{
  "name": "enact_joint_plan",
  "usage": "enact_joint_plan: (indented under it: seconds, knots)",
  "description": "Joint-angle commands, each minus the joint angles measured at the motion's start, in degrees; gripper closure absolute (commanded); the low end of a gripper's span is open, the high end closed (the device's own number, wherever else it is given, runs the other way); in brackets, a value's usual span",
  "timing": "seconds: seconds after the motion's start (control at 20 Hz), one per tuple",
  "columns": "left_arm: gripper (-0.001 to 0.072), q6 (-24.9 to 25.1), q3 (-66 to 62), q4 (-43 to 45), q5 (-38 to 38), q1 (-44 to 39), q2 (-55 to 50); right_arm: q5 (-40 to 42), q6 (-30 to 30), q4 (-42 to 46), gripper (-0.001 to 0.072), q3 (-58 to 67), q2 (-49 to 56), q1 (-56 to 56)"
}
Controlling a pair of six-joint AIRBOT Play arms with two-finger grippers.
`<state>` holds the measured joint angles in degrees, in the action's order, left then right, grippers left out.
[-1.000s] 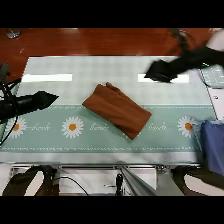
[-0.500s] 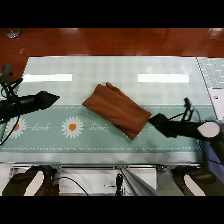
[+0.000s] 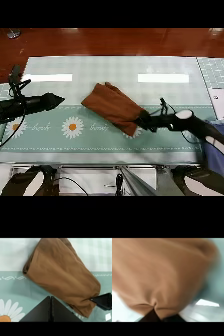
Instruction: Fold the shirts.
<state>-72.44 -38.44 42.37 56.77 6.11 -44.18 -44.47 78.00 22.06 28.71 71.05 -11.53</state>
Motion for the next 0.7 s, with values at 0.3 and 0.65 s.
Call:
enact_joint_plan:
  seconds: [0.3, 0.65]
  knots:
    - [0.0671, 0.0, 0.0, 0.0, -0.2, -0.2, -0.2, -13.7, 6.0, 18.4, 0.0692, 49.8, 5.6, -1.2]
    - [0.0670, 0.0, 0.0, 0.0, -0.2, -0.2, -0.2, -33.8, 19.0, 33.2, 0.0692, 74.1, 3.1, 15.1]
